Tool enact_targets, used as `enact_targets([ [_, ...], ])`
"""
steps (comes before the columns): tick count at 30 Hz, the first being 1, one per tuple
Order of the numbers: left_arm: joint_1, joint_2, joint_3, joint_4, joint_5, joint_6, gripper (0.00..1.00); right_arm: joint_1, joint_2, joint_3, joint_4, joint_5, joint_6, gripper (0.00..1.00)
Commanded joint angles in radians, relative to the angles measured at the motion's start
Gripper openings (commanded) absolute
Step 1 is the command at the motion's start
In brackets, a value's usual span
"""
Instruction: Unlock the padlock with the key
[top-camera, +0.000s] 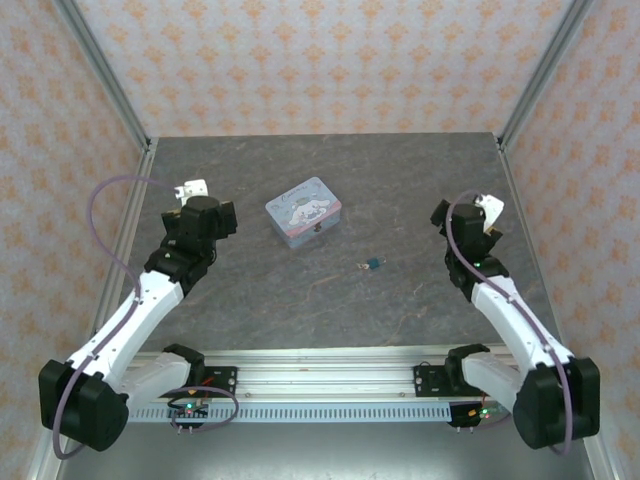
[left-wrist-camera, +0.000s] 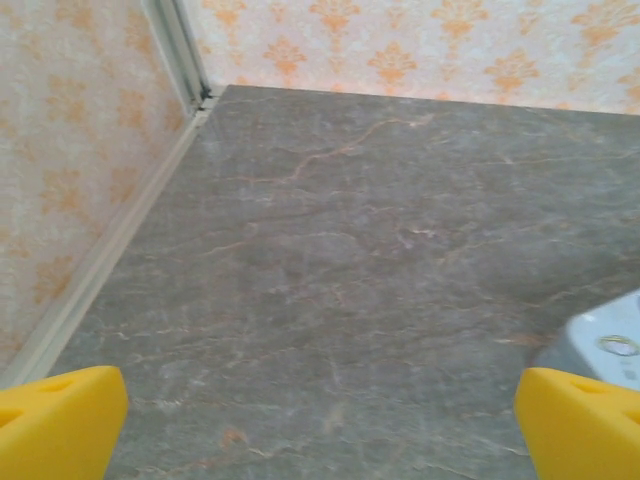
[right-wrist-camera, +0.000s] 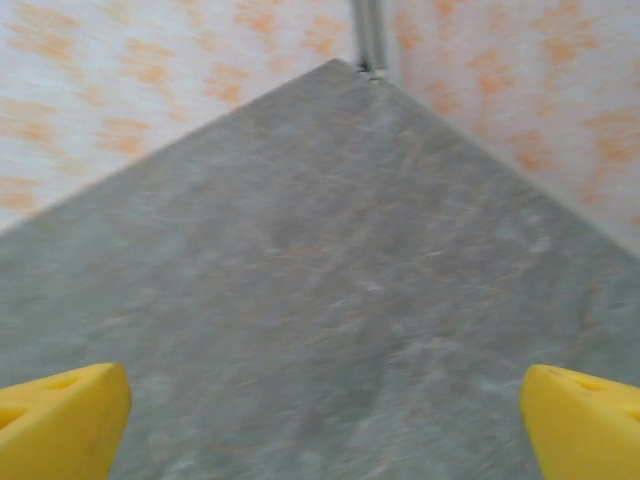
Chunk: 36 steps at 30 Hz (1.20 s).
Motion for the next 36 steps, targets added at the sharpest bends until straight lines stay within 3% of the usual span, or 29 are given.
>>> enact_targets([
  [1,0.042,0.006,-0.078,0.256,-0.068,0.083,1.00,-0.015,0.070,-0.091,0.307,0.161,-0.150,0.99],
  [9,0.095,0.182,-0.182,0.478,-0.049,0.099,1.00,-0.018,0.320,-0.230,0.702,0.145,-0.230,0.99],
  [12,0.105,0.252,-0.265,0.649,-0.027,0.125,1.00,-0.022,0.338,-0.221,0.725,0.087,-0.273,0.99],
  [15,0.136,0.324,-0.343,0.823,0.018,0.146,1.00,-0.035,0.419,-0.306,0.974,0.029,-0.300,0.99],
  [19,0.172,0.397,-0.413,1.020,0.141,0.166,1.00,-0.040,0.512,-0.336,1.106,-0.124,-0.359,0.99],
  [21,0.179,0.491,-0.419,1.130,0.199,0.193,1.00,-0.045,0.510,-0.303,1.028,-0.168,-0.369,1.00],
  [22,0.183,0.486,-0.368,1.028,0.218,0.196,1.00,-0.066,0.480,-0.260,0.893,-0.197,-0.342,1.00],
  [23,0.218,0.473,-0.347,0.960,0.295,0.173,1.00,-0.091,0.503,-0.226,0.868,-0.217,-0.319,1.00],
  [24,0.226,0.492,-0.371,1.041,0.310,0.180,1.00,-0.116,0.519,-0.204,0.851,-0.219,-0.288,1.00],
  [26,0.227,0.482,-0.355,0.990,0.313,0.178,1.00,-0.140,0.495,-0.200,0.812,-0.267,-0.278,0.99],
  [31,0.225,0.482,-0.355,0.990,0.311,0.179,1.00,-0.132,0.487,-0.252,0.899,-0.177,-0.256,0.99],
  [36,0.221,0.479,-0.350,0.973,0.304,0.181,1.00,-0.128,0.502,-0.191,0.796,-0.330,-0.317,0.99],
])
